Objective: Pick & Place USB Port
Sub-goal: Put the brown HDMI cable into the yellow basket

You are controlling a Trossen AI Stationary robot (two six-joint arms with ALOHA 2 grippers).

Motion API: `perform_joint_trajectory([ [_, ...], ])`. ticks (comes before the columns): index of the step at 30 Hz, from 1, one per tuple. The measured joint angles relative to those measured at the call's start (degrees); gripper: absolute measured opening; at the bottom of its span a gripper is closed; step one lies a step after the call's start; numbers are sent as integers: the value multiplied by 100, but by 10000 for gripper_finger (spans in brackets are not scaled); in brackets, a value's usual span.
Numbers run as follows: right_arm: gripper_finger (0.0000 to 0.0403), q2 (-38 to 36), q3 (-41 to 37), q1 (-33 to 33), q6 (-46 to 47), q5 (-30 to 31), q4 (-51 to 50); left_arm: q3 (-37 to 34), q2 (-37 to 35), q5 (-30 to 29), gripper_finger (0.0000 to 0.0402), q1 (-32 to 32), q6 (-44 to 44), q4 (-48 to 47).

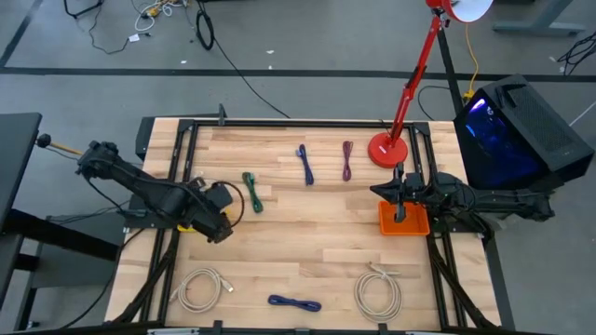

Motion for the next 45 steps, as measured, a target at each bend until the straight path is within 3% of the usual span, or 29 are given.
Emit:
perform_joint_trajectory([
  [5, 6, 0, 2, -2, -6, 0, -11, -615, 151, 766, 181, -312, -465, 979],
  [10, 6, 0, -1, -2, -51, 174, -11, -1072, 669, 2750, 181, -619, -342, 3050],
  [12, 6, -2, 1, -2, -51, 216, -17, -983, 970, 3235, 181, -720, -487, 2933],
  [18, 6, -2, 2, -2, -22, 208, -13, -883, 1748, 3939, 181, -1069, -348, 2866],
  [29, 6, 0, 2, -2, 318, 195, 12, -883, 2258, 3809, 181, -1396, 1328, 2461],
  [34, 6, 0, 1, 0, 376, 245, 59, -883, 2258, 3176, 181, -1567, 1958, 2309],
  [45, 6, -1, 1, -2, 458, 345, 42, -1018, 2258, 2905, 181, -1686, 2102, 2201],
])
